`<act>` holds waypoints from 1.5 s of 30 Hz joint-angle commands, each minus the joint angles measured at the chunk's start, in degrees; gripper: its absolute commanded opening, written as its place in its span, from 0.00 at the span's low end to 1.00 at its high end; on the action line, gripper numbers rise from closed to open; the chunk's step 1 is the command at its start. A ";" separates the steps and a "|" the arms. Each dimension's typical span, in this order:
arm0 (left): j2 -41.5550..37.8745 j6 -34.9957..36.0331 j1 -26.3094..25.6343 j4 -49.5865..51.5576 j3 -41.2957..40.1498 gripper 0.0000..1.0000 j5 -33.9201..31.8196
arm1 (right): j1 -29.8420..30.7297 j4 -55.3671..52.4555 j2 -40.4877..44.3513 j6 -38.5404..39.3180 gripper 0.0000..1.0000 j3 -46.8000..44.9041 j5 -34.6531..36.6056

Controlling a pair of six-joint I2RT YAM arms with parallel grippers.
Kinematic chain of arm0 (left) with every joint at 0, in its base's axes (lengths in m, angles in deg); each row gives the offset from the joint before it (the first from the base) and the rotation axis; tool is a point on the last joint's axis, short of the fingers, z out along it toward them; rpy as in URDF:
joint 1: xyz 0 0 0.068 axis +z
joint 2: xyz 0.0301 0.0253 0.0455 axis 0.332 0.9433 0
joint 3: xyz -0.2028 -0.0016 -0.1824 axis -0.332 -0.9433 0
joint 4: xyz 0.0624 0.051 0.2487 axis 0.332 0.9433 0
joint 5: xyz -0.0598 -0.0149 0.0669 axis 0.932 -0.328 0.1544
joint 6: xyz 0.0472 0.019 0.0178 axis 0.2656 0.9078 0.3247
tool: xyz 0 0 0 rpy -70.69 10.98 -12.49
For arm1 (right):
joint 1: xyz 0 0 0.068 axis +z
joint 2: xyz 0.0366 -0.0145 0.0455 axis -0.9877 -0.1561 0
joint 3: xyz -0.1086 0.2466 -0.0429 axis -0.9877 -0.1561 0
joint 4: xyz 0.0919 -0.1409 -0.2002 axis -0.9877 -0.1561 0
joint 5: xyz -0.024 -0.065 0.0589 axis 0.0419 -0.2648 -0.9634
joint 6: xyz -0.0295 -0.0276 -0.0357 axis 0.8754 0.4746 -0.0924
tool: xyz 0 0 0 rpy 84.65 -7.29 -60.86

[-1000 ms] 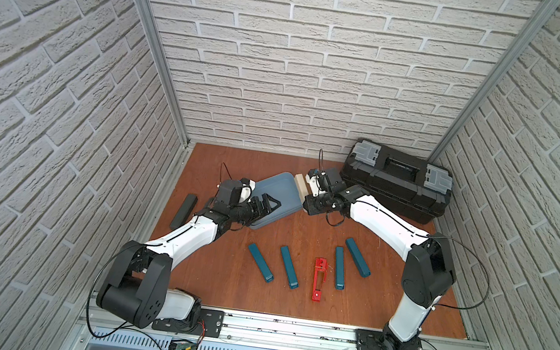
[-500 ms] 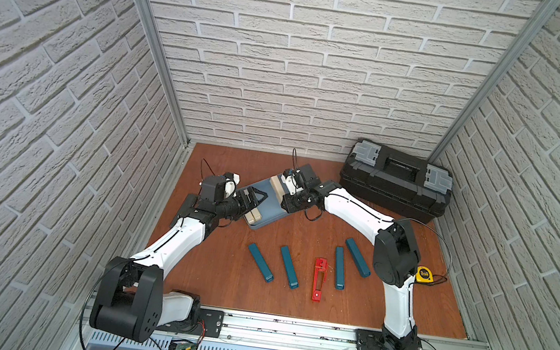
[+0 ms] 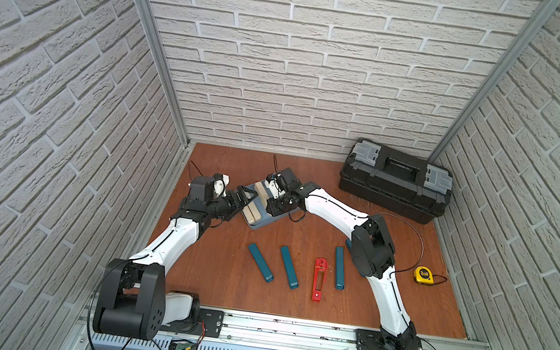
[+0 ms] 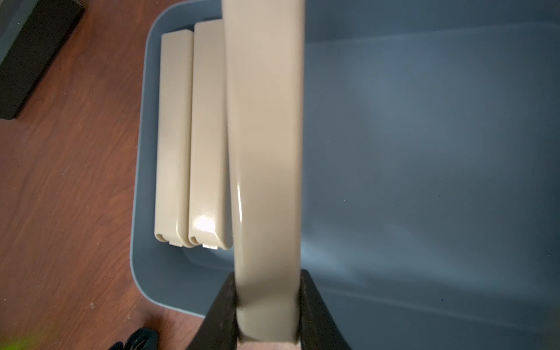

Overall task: Put the pruning pliers into the storage box
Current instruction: Place the pruning pliers in the storage box.

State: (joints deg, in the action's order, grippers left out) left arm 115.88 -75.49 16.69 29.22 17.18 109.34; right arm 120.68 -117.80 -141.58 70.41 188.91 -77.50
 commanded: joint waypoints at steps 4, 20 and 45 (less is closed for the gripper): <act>-1.27 0.70 1.59 -2.41 -2.72 0.98 2.17 | 0.51 0.02 -2.23 -0.38 0.03 3.97 -0.51; -1.76 0.51 2.88 -3.52 -5.24 0.98 2.35 | 0.68 0.36 -6.64 -0.56 0.03 6.74 -0.79; -3.71 0.61 3.75 -3.14 -6.83 0.98 2.61 | 1.03 -2.81 -10.80 -0.91 0.03 12.30 -1.52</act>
State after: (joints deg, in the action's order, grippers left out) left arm 113.30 -75.51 19.88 27.87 11.15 111.13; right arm 121.07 -120.09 -151.59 69.62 199.77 -78.74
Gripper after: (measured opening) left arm 0.982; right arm 0.294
